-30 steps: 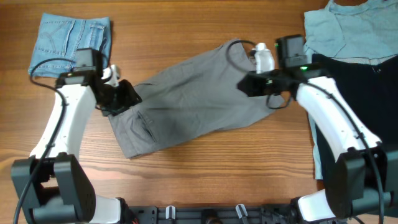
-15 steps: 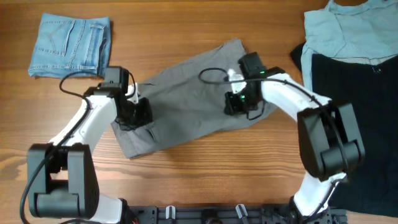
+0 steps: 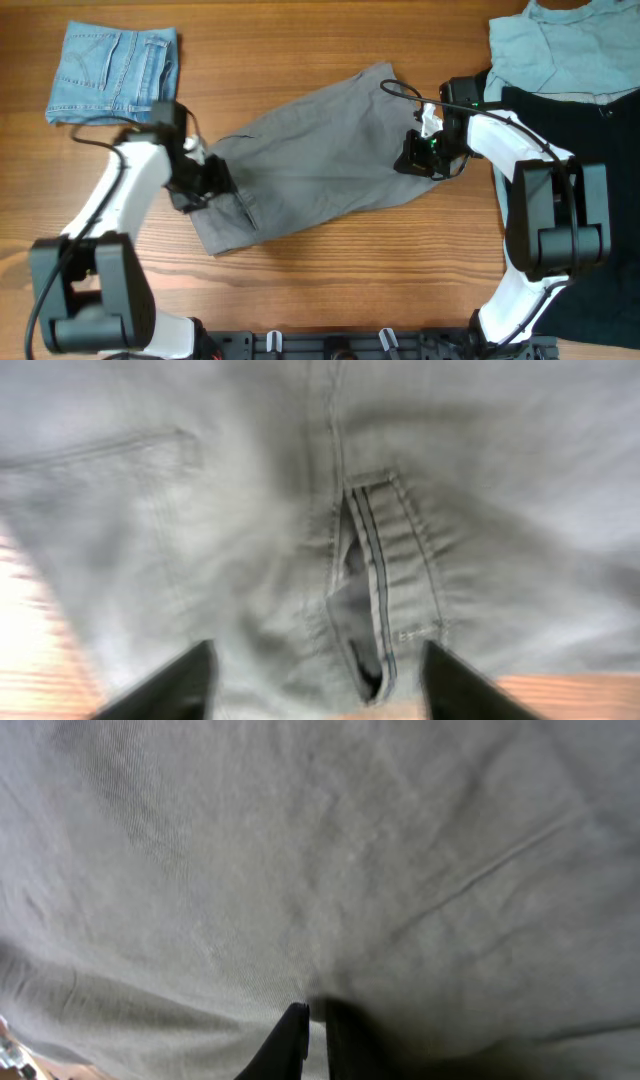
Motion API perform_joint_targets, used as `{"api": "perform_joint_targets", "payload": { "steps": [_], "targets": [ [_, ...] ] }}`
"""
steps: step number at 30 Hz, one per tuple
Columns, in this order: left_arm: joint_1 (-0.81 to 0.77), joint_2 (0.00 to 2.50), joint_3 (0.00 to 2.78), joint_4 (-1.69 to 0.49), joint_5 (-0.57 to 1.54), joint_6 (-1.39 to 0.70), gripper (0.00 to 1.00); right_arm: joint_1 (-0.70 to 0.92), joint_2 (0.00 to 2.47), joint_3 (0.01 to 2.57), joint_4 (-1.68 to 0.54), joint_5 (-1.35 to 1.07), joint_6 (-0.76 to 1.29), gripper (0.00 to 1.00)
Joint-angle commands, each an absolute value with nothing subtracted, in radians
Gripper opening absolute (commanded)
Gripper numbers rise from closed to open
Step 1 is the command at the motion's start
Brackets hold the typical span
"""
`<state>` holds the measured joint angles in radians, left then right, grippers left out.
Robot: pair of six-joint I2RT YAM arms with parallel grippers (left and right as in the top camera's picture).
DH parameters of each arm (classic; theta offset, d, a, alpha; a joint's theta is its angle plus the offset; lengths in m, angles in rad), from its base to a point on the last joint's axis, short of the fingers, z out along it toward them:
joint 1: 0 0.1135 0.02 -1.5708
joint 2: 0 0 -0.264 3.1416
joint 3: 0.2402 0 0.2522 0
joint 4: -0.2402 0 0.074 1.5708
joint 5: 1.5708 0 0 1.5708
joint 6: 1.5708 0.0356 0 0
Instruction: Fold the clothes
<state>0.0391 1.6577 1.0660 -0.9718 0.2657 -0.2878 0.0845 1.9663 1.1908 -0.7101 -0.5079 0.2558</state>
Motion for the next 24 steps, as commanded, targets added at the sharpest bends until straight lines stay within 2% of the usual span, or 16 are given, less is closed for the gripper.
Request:
{"api": "perform_joint_targets", "payload": {
  "steps": [1,7,11,16,21,24],
  "targets": [
    [0.143,1.586,1.131,-1.039,0.256,-0.273,0.87,0.090,1.890,1.197,-0.721,-0.537,0.186,0.15],
    [0.294,1.589,1.106,-1.100,0.303,-0.272,0.96,0.126,1.695,1.198,-0.731,-0.541,0.112,0.21],
    [0.317,1.589,1.045,-1.061,0.302,-0.267,0.97,0.178,1.668,1.197,-0.735,-0.540,0.105,0.23],
    [0.316,1.599,0.945,-0.957,0.302,-0.265,0.94,0.242,1.717,1.183,-0.717,-0.501,0.104,0.23],
    [0.316,1.604,0.872,-0.881,0.311,-0.241,0.83,0.259,1.790,1.183,-0.714,-0.480,0.108,0.23],
    [0.315,1.604,0.842,-0.834,0.321,-0.212,0.82,0.259,1.829,1.183,-0.714,-0.480,0.105,0.23]
  ]
}}
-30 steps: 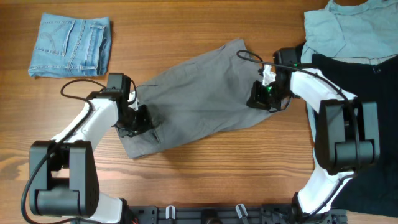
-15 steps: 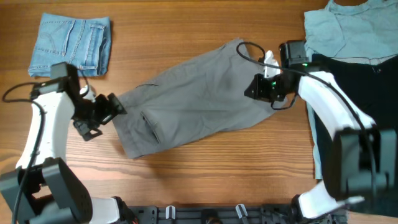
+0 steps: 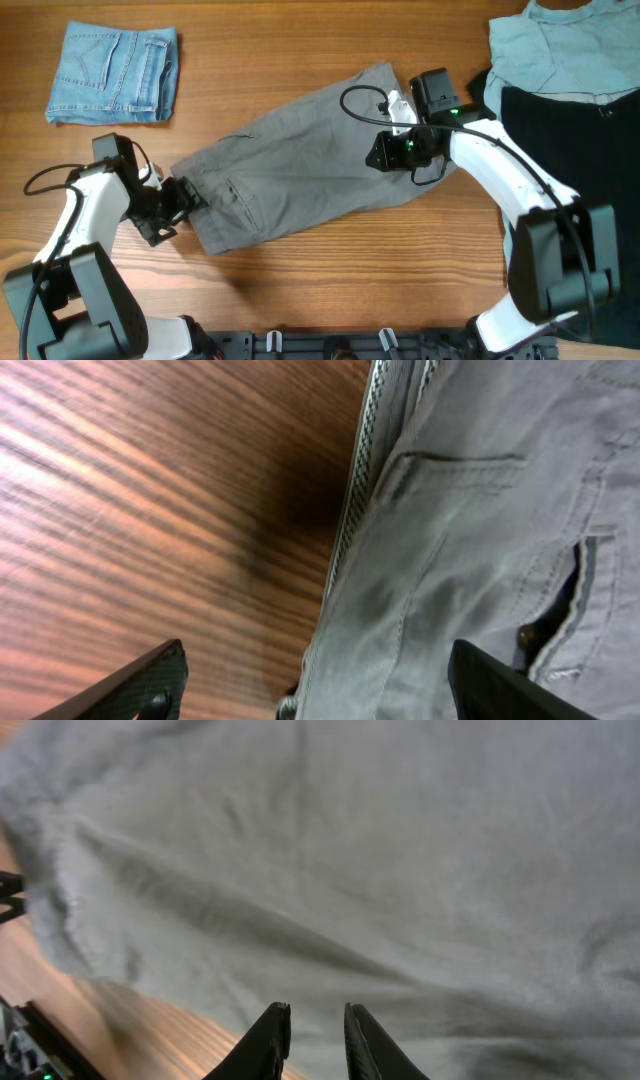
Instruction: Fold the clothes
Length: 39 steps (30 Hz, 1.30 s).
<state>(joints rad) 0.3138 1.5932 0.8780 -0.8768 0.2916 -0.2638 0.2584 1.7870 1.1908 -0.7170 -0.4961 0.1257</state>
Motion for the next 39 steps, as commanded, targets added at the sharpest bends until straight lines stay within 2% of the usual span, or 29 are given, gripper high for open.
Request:
{"api": "perform_joint_targets", "payload": {
  "steps": [1,6,15,18,21,27,35,39],
  "targets": [
    [0.312,1.604,0.822,-0.796,0.322,-0.213,0.80,0.259,1.845,1.183,-0.713,-0.480,0.104,0.23],
    [0.272,1.605,0.753,-0.683,0.364,-0.213,0.73,0.259,1.882,1.183,-0.715,-0.480,0.104,0.23],
    [0.141,1.605,0.690,-0.548,0.374,-0.213,0.45,0.259,1.889,1.183,-0.715,-0.480,0.105,0.23],
    [0.116,1.605,0.690,-0.506,0.374,-0.213,0.29,0.259,1.889,1.184,-0.718,-0.480,0.105,0.23],
    [0.118,1.605,0.690,-0.509,0.363,-0.212,0.04,0.259,1.889,1.184,-0.726,-0.480,0.105,0.22],
    [0.173,1.598,0.765,-0.677,0.307,-0.213,0.04,0.258,1.888,1.184,-0.733,-0.479,0.105,0.19],
    [0.310,1.585,1.145,-1.213,0.112,-0.216,0.04,0.258,1.888,1.184,-0.739,-0.480,0.107,0.19],
    [0.327,1.585,1.362,-1.400,0.022,-0.215,0.04,0.258,1.888,1.184,-0.736,-0.479,0.108,0.20]
  ]
}}
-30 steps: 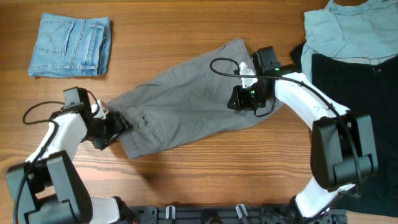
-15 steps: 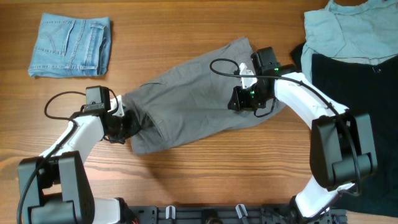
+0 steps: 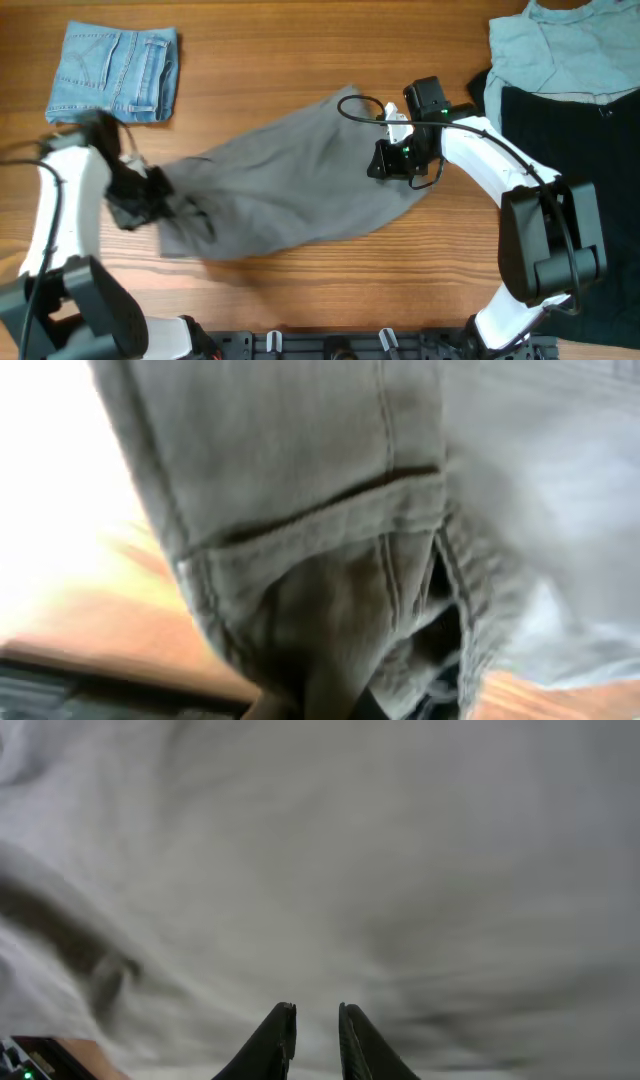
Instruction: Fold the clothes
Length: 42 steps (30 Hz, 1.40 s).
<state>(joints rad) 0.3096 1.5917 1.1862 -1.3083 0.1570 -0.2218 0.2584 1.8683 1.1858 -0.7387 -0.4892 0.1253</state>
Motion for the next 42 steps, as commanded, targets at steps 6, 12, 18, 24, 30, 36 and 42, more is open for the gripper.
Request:
{"api": "perform_joint_targets", "payload": {
  "steps": [6,12,18,24,30,36,42],
  "targets": [
    [0.261,1.585,1.551,-1.469,0.014,-0.213,0.04,0.258,1.888,1.184,-0.727,-0.479,0.108,0.20],
    [0.072,1.588,1.551,-1.398,0.036,-0.258,0.04,0.258,1.888,1.184,-0.726,-0.480,0.109,0.23],
    [-0.127,1.588,1.551,-1.320,0.088,-0.278,0.04,0.258,1.888,1.184,-0.727,-0.479,0.112,0.24],
    [-0.253,1.588,1.551,-1.259,0.056,-0.301,0.04,0.258,1.889,1.184,-0.727,-0.479,0.134,0.24],
    [-0.262,1.593,1.551,-1.209,0.164,-0.330,0.04,0.257,1.889,1.184,-0.731,-0.457,0.212,0.25],
    [-0.319,1.650,1.551,-1.183,0.164,-0.331,0.08,0.257,1.889,1.184,-0.741,-0.456,0.210,0.26],
    [-0.403,1.743,1.551,-1.177,0.165,-0.353,0.08,0.257,1.889,1.184,-0.746,-0.456,0.210,0.25]
  ]
}}
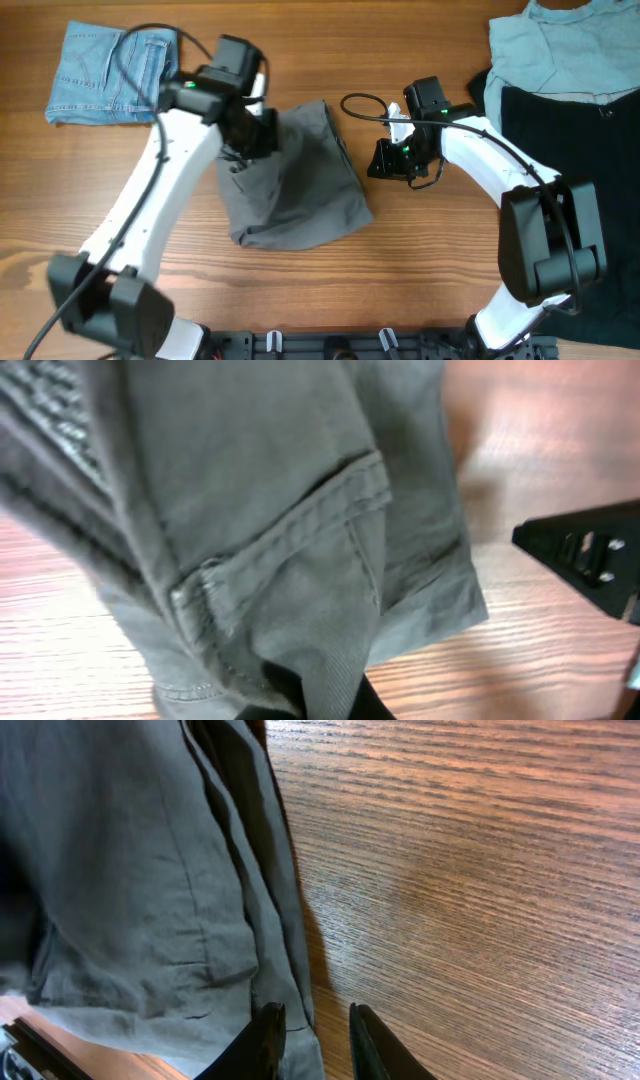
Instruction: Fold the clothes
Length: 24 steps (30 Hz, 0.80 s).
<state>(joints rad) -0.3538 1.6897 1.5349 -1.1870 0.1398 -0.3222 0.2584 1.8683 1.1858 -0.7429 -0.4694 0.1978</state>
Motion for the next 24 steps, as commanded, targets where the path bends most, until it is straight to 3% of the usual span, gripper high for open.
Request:
{"api": "perform_joint_targets", "payload": {
  "steps": [1,6,11,14,15,19,24],
  "targets": [
    [-0.416,1.754,1.551,-1.169,0.166,-0.358,0.07,0.256,1.889,1.184,-0.746,-0.456,0.210,0.26],
    [-0.466,1.793,1.551,-1.132,0.168,-0.404,0.10,0.256,1.889,1.184,-0.746,-0.456,0.210,0.25],
    [-0.507,1.835,1.551,-1.113,0.167,-0.428,0.28,0.256,1.889,1.184,-0.746,-0.456,0.210,0.27],
    [-0.522,1.863,1.551,-1.096,0.167,-0.465,0.58,0.256,1.889,1.184,-0.745,-0.455,0.210,0.27],
    [-0.524,1.868,1.551,-1.084,0.167,-0.466,1.00,0.255,1.889,1.184,-0.746,-0.450,0.210,0.27],
    [-0.514,1.863,1.555,-1.061,0.167,-0.476,1.00,0.255,1.889,1.184,-0.754,-0.441,0.209,0.28],
    [-0.439,1.814,1.592,-1.165,0.165,-0.470,1.00,0.255,1.888,1.184,-0.764,-0.416,0.205,0.39]
  ]
}}
